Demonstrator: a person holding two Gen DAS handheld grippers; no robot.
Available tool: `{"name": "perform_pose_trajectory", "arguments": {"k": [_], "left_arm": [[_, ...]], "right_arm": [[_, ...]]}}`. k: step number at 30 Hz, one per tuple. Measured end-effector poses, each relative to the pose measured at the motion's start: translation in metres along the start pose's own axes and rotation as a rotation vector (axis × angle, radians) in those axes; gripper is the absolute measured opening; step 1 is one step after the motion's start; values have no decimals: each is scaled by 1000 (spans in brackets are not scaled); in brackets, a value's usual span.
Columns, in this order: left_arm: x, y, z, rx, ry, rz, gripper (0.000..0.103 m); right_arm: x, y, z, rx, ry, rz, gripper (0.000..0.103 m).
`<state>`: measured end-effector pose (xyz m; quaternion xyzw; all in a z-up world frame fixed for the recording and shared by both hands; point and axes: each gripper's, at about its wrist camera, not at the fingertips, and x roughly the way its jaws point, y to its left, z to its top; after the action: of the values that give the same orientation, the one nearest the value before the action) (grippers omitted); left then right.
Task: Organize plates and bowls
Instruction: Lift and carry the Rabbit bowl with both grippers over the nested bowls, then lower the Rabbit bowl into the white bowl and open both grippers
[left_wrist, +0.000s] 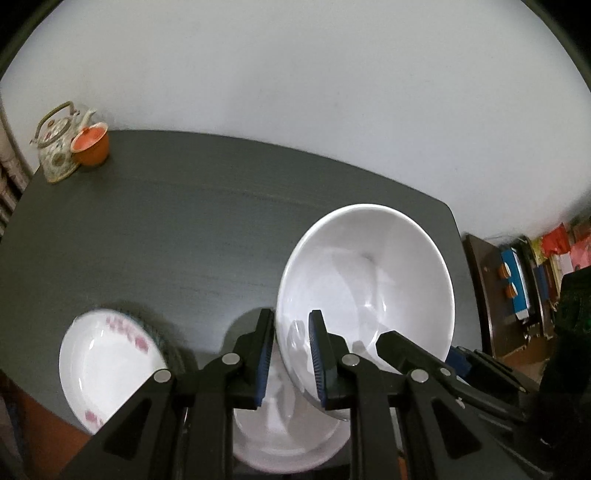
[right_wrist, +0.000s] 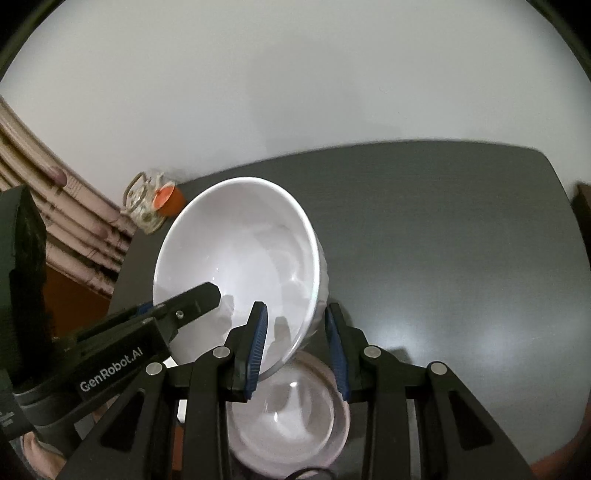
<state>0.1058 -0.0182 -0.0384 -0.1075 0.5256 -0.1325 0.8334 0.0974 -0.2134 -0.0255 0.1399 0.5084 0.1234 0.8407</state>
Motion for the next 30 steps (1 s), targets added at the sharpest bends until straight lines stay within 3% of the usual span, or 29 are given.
{"name": "perform_pose_trajectory", "arguments": {"k": [5,13,30], "left_arm": [[-18,14,-39,-14,23,3,18],[-5,19,-88,-55,52,11,18],[32,22,-104,-64,116,53,18]], "right_arm": [[-6,8,-39,-2,8,7,30],[9,12,-79,12,52,3,30],[41,12,-105,28,83,-41,30]]}}
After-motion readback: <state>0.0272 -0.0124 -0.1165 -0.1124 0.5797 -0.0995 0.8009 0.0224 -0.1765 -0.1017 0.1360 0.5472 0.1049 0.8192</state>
